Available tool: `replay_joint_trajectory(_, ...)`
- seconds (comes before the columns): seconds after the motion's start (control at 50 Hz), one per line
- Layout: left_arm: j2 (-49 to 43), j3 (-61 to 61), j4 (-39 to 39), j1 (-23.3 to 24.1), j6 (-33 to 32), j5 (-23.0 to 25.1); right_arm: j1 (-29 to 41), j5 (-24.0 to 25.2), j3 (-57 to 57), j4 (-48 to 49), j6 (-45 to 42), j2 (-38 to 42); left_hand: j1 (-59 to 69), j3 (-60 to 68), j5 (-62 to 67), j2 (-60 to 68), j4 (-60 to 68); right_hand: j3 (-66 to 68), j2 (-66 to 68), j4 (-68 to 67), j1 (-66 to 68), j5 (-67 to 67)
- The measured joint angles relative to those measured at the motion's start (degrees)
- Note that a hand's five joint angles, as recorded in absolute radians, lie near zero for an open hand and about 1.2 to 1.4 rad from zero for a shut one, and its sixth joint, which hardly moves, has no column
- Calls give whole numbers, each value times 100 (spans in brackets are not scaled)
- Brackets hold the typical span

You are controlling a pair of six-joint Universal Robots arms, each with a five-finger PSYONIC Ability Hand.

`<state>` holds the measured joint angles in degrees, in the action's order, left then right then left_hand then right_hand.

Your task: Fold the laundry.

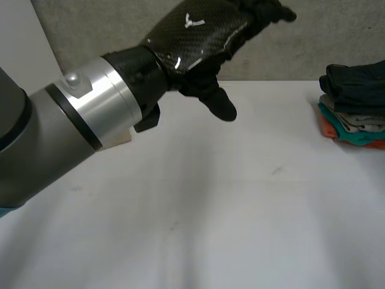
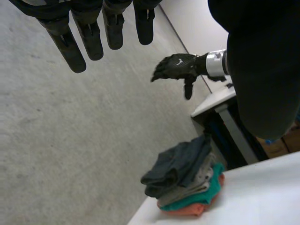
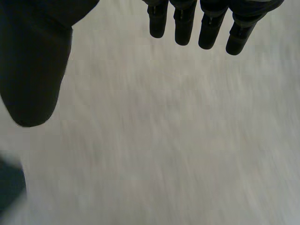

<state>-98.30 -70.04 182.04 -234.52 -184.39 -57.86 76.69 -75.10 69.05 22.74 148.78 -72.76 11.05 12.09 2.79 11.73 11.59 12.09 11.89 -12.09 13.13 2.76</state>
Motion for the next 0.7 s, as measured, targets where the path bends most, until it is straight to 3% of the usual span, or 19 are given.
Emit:
replay_joint_trajectory(0.12, 210, -6, 148, -306, 149, -479, 1307, 888, 1592, 1128, 567, -856, 0, 0, 0, 0, 0, 0, 0, 0, 0, 0)
replay_joint_trajectory(0.22, 275, -26, 207, -1296, -126, -1141, 2195, 1589, 2787, 1391, 788, -1223, 0, 0, 0, 0, 0, 0, 0, 0, 0, 0)
replay_joint_trajectory(0.3, -91, -39, 208, -2284, -1007, -1585, 2644, 1717, 3353, 985, 707, -1263, 0, 0, 0, 0, 0, 0, 0, 0, 0, 0)
replay_joint_trajectory(0.36, -533, -17, 208, -2714, -1790, -1791, 2802, 1651, 3531, 558, 533, -1208, 0, 0, 0, 0, 0, 0, 0, 0, 0, 0)
replay_joint_trajectory(0.42, -1373, 76, 238, -3174, -3015, -1975, 2908, 1484, 3651, -27, 174, -1033, 0, 0, 0, 0, 0, 0, 0, 0, 0, 0)
replay_joint_trajectory(0.46, -1910, 177, 266, -3367, -3574, -1974, 2933, 1354, 3708, -323, -102, -876, 0, 0, 0, 0, 0, 0, 0, 0, 0, 0)
replay_joint_trajectory(0.52, -2218, 258, 289, -3455, -3803, -1917, 2937, 1292, 3736, -431, -236, -800, 0, 0, 0, 0, 0, 0, 0, 0, 0, 0)
replay_joint_trajectory(0.56, -3006, 526, 380, -3638, -4133, -1595, 2923, 1156, 3820, -597, -523, -626, 0, 0, 0, 0, 0, 0, 0, 0, 0, 0)
replay_joint_trajectory(0.7, -4291, 1408, 865, -3867, -3788, -910, 2847, 1098, 4084, -528, -639, -528, 223, 90, 47, 160, 170, 0, 0, 0, 0, 0)
